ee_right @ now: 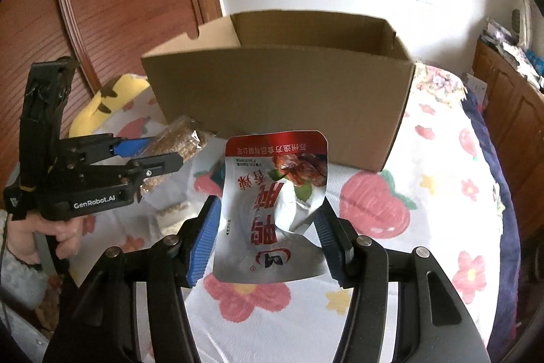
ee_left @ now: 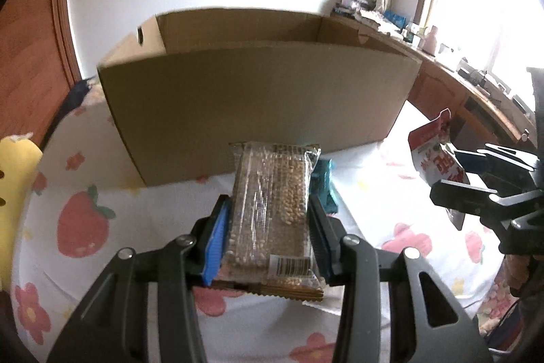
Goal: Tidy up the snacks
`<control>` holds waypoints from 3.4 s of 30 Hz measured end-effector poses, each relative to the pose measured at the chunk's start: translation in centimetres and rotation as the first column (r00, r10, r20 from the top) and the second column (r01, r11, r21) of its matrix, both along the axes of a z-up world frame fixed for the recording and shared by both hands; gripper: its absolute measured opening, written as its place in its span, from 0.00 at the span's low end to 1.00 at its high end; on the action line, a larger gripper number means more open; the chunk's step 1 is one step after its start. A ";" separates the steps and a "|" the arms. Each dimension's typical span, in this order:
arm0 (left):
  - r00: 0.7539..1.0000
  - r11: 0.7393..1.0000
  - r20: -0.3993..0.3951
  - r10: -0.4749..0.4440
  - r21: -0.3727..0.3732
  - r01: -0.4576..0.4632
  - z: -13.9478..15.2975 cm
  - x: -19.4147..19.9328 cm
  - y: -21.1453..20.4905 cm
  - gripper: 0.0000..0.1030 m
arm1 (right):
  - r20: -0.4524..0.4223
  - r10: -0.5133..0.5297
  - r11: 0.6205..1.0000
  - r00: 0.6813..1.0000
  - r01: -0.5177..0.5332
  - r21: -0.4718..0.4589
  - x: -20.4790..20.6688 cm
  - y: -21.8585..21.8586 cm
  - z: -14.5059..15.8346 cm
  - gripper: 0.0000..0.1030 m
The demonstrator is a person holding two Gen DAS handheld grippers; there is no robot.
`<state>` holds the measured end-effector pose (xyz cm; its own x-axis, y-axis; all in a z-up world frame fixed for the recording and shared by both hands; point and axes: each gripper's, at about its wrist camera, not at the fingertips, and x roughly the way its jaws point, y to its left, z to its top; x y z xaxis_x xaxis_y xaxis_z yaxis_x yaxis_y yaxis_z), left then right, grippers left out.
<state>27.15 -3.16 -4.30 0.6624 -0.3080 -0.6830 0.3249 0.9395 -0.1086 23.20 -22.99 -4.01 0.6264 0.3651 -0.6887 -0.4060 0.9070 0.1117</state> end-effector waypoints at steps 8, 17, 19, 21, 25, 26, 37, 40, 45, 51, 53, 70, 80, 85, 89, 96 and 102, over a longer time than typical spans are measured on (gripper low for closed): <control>0.996 1.000 0.083 -0.016 -0.001 0.016 3.7 -1.3 0.1 0.41 | 0.064 0.013 1.000 0.998 -0.013 0.007 -0.4 -0.4 2.8 0.55; 0.987 1.000 0.159 -0.020 -0.006 0.021 7.1 -0.8 0.4 0.41 | 0.137 0.034 0.999 0.990 -0.037 0.022 0.2 0.4 6.2 0.56; 0.985 1.000 0.173 -0.019 -0.014 0.021 7.8 -0.7 0.6 0.41 | 0.147 0.039 0.999 0.988 -0.043 0.022 0.5 0.6 6.7 0.56; 0.981 0.999 0.193 -0.017 -0.023 0.022 8.7 -0.5 0.8 0.41 | 0.155 0.045 0.999 0.987 -0.049 0.020 0.7 0.7 7.0 0.56; 0.973 1.000 0.228 -0.014 -0.021 0.019 10.4 0.5 1.0 0.42 | 0.175 0.054 0.998 0.983 -0.057 0.014 1.5 1.1 7.7 0.56; 0.972 1.000 0.234 -0.013 -0.020 0.019 10.7 0.8 1.1 0.42 | 0.178 0.056 0.998 0.983 -0.059 0.013 1.8 1.3 7.9 0.56; 0.962 0.998 0.271 0.011 -0.056 0.004 13.1 5.1 2.0 0.42 | 0.208 0.066 0.997 0.976 -0.071 0.015 5.3 2.9 9.4 0.56; 0.962 0.998 0.272 0.015 -0.059 0.001 12.8 6.2 2.1 0.42 | 0.210 0.065 0.997 0.975 -0.070 0.019 6.3 3.3 9.5 0.56; 0.969 0.997 0.243 0.032 -0.076 -0.014 11.4 7.9 2.5 0.42 | 0.204 0.051 0.998 0.978 -0.055 0.013 8.2 3.5 8.8 0.56; 0.980 0.995 0.196 0.045 -0.093 -0.027 9.8 9.6 2.7 0.42 | 0.179 0.017 0.999 0.984 -0.025 0.041 9.9 2.7 7.7 0.56; 0.982 0.995 0.185 0.039 -0.099 -0.021 9.3 9.7 2.6 0.42 | 0.160 0.006 0.997 0.987 -0.018 0.074 10.2 2.2 7.4 0.56; 0.987 0.998 0.154 0.045 -0.061 -0.036 7.3 10.6 1.2 0.43 | 0.126 -0.078 0.997 0.989 0.076 0.022 12.9 1.8 5.2 0.59; 0.981 0.998 0.186 0.048 -0.049 -0.039 7.7 9.6 1.1 0.48 | 0.118 -0.091 0.996 0.989 0.092 0.002 13.0 1.5 4.3 0.63; 0.976 0.998 0.214 0.045 -0.056 -0.033 8.6 8.2 1.2 0.48 | 0.121 -0.086 0.996 0.989 0.085 0.012 12.6 1.3 4.6 0.67; 0.969 0.999 0.245 0.039 -0.044 -0.029 9.3 6.4 1.2 0.49 | 0.136 -0.090 0.996 0.987 0.089 0.019 11.3 1.1 5.2 0.67; 0.962 0.999 0.273 0.022 -0.043 -0.011 10.1 2.9 1.5 0.50 | 0.177 -0.098 0.995 0.979 0.099 0.003 7.3 0.8 6.6 0.68; 0.959 1.000 0.282 0.008 -0.024 -0.002 9.6 -0.2 1.5 0.53 | 0.198 -0.126 0.992 0.972 0.123 0.027 3.8 0.2 6.7 0.70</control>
